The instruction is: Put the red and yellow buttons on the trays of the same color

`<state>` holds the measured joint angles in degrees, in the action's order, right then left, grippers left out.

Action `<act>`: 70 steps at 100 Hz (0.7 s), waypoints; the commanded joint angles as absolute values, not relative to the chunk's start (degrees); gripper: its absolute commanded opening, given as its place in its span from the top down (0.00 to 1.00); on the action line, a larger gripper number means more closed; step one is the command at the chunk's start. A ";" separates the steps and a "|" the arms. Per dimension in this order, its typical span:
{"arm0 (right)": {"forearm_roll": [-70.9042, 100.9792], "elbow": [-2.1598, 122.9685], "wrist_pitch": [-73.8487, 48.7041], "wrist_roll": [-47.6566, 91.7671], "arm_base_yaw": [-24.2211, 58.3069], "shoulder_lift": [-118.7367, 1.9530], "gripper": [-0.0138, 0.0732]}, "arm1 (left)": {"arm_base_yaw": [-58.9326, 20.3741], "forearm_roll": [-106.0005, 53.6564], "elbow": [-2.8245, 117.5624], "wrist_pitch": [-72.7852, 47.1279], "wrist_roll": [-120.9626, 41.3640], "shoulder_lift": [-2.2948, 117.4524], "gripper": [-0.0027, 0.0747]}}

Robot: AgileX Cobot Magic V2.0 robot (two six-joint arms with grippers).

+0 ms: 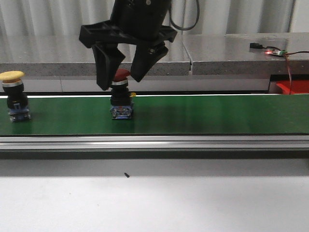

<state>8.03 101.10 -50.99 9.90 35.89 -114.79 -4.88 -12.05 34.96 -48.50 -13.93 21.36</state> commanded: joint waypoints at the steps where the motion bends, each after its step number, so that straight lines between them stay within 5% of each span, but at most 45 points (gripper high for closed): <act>1: 8.88 103.28 -47.92 10.64 35.86 -112.69 0.30 | -5.33 -13.28 36.30 -44.80 -14.03 21.77 0.99; 19: 8.88 103.28 -48.20 10.64 35.86 -113.47 0.65 | -5.33 -13.28 36.30 -44.80 -14.03 21.77 0.99; 28: 8.83 103.28 -47.06 10.64 35.86 -112.60 0.75 | -5.33 -13.28 36.30 -44.80 -14.03 21.77 0.99; 70: 6.64 102.81 -50.41 10.64 30.35 -102.56 0.76 | -5.33 -13.28 36.30 -44.80 -14.03 21.77 0.99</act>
<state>7.60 101.34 -50.61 10.03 33.14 -107.70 -4.88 -12.05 34.96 -48.50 -13.93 21.36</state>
